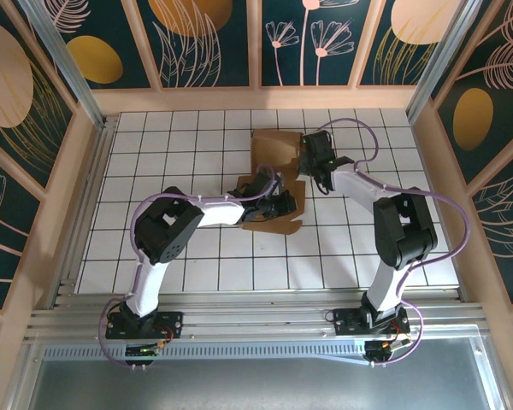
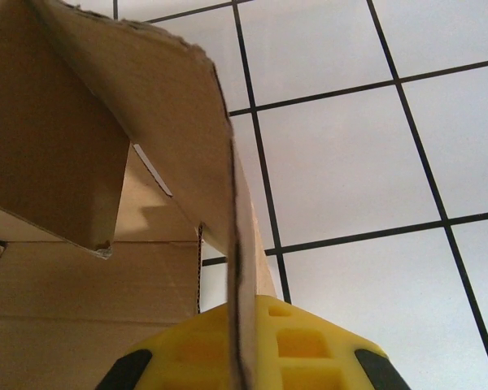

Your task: Fold the paper box

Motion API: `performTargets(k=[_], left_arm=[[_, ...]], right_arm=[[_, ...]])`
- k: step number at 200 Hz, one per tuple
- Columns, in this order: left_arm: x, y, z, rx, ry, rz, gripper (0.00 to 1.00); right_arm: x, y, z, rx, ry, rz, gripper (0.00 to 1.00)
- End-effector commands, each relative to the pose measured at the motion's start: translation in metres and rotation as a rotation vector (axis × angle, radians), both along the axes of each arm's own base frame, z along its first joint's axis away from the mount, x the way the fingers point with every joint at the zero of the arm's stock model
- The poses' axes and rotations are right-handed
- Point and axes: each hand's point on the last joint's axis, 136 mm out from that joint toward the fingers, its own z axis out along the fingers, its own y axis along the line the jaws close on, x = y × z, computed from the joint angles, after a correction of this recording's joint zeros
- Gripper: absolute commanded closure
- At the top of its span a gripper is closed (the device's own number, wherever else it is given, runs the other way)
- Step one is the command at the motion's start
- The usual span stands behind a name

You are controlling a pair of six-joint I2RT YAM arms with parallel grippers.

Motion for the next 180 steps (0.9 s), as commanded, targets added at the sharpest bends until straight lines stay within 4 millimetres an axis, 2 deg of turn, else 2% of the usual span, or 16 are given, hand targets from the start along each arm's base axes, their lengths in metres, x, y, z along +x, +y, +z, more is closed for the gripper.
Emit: performTargets(k=[1,18,38,66,111,149,180], left_arm=[[0.012,-0.025,0.016,-0.095,-0.016,-0.025,0.90],[0.015,-0.031,0.012,-0.098,-0.002,-0.028,0.89],[0.018,-0.029,0.000,-0.063,0.012,-0.017,0.89],[0.013,-0.023,-0.023,0.001,0.045,-0.026,0.89],[0.006,-0.018,-0.048,0.014,0.091,-0.018,0.89],[0.006,-0.018,-0.052,0.007,0.099,-0.010,0.89],[0.009,-0.022,-0.048,0.004,0.084,-0.017,0.88]], right_arm=[[-0.004,-0.002,0.019,0.029,-0.035,-0.012,0.96],[-0.004,-0.002,0.017,0.034,-0.031,-0.015,0.96],[-0.006,-0.001,0.016,0.049,-0.021,-0.015,0.97],[-0.008,0.006,0.014,0.100,0.001,-0.009,0.96],[-0.009,0.007,0.006,0.169,0.060,-0.031,0.96],[-0.011,0.006,0.001,0.181,0.083,-0.047,0.96],[-0.019,0.009,-0.014,0.243,0.117,-0.090,0.96]])
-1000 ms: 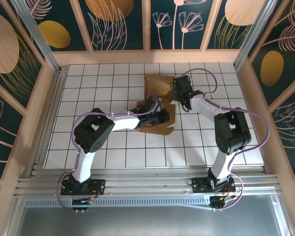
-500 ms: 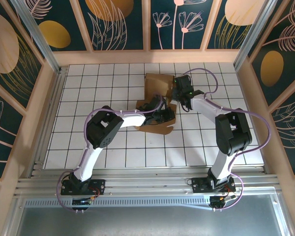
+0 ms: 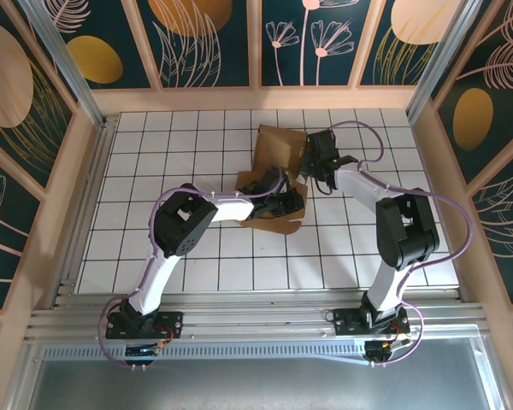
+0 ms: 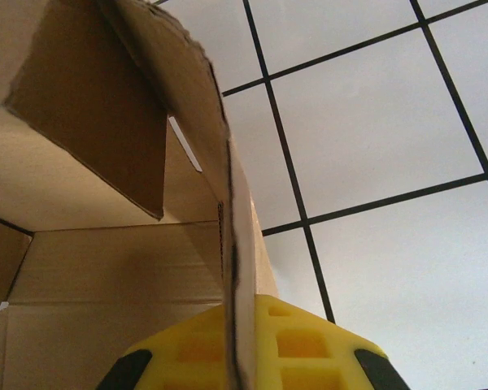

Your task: Fold the paper box

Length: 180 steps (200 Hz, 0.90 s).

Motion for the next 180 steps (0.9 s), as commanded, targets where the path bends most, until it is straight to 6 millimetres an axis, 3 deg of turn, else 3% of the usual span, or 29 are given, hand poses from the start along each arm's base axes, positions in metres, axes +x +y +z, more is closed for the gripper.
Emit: performTargets(k=[1,41,69,104,144,180], left_arm=[[-0.005,0.004,-0.027,0.038,0.047,-0.001,0.88],[-0.004,0.000,-0.021,0.012,0.031,-0.016,0.85],[-0.003,-0.003,-0.002,-0.026,-0.015,-0.026,0.80],[-0.003,-0.002,0.037,-0.082,-0.091,-0.037,0.60],[-0.014,0.017,0.078,-0.089,-0.173,-0.024,0.27],[-0.031,0.045,0.087,-0.045,-0.195,-0.005,0.19]], right_arm=[[-0.012,0.004,-0.008,0.076,0.050,-0.036,0.96],[-0.015,0.009,-0.015,0.077,0.025,-0.063,0.95],[-0.016,0.008,-0.015,-0.020,-0.013,-0.078,0.96],[-0.020,-0.001,-0.006,-0.159,-0.094,-0.115,0.96],[-0.024,-0.002,0.000,-0.203,-0.157,-0.113,0.96],[-0.023,0.001,0.002,-0.215,-0.173,-0.109,0.97]])
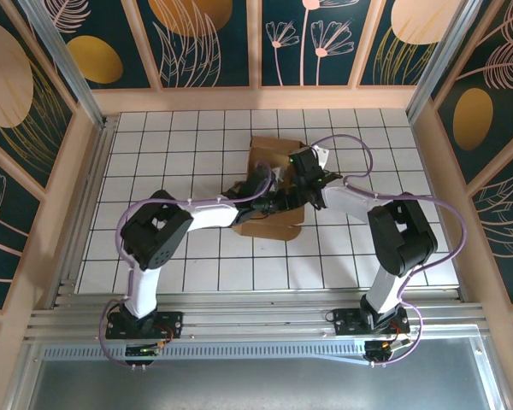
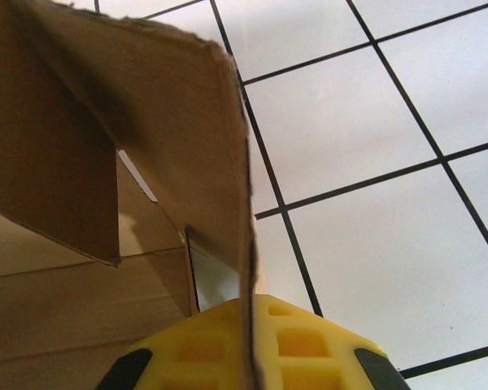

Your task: Fold the paper box

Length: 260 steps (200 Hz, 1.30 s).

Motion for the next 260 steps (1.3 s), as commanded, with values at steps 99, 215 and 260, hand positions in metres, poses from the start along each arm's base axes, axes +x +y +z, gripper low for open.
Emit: performTargets(k=[99,215,260], left_arm=[[0.054,0.166,0.105,0.086,-0.144,0.468,0.27],[0.159,0.140,0.071,0.092,-0.006,0.218,0.19],[0.153,0.129,0.054,-0.027,0.051,0.194,0.33]], right_arm=[[-0.003,0.000,0.013,-0.058,-0.053,0.004,0.96],[-0.004,0.011,0.007,-0.053,-0.040,0.044,0.96],[-0.005,0.023,0.006,0.000,-0.022,0.094,0.96]])
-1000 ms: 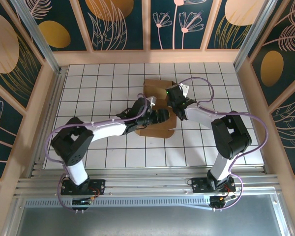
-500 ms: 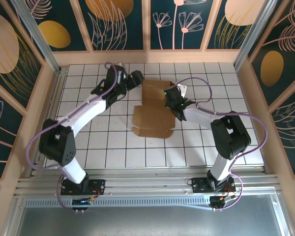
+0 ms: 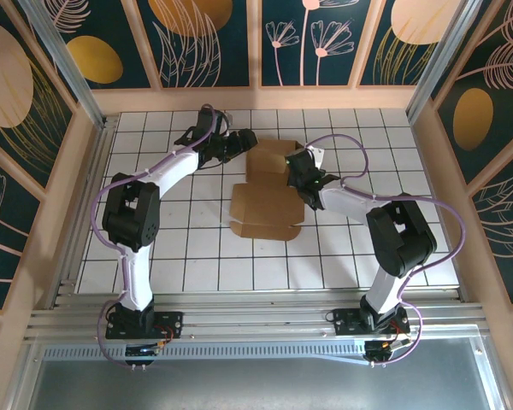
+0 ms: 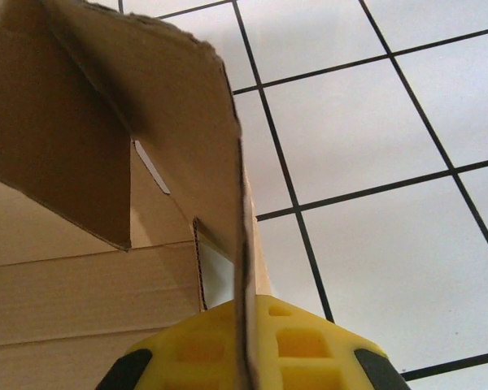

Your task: Fold the paper box

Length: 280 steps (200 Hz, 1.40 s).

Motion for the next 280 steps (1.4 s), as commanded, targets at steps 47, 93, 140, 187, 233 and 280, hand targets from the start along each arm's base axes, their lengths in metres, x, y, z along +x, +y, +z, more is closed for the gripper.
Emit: performTargets(k=[47,93,140,187,233,280], left_arm=[[-0.017,-0.015,-0.012,-0.133,0.058,-0.060,0.48],[-0.019,-0.014,-0.008,-0.152,0.051,-0.051,0.47],[-0.021,-0.013,-0.008,-0.154,0.047,-0.053,0.47],[-0.021,-0.007,-0.011,-0.101,0.028,-0.053,0.47],[-0.020,-0.005,-0.013,-0.073,0.021,-0.043,0.47],[-0.020,-0.004,-0.008,-0.068,0.009,-0.052,0.47]], right_arm=[[-0.001,0.027,0.009,0.127,0.000,0.073,0.95],[0.001,0.045,0.010,0.258,0.011,0.062,0.93],[-0.004,0.068,0.000,0.347,0.016,0.138,0.84],[-0.023,0.076,0.033,0.294,-0.096,0.398,0.54],[-0.075,0.078,0.074,0.421,-0.100,0.750,0.42],[-0.087,0.016,0.119,0.237,-0.371,0.664,0.11]])
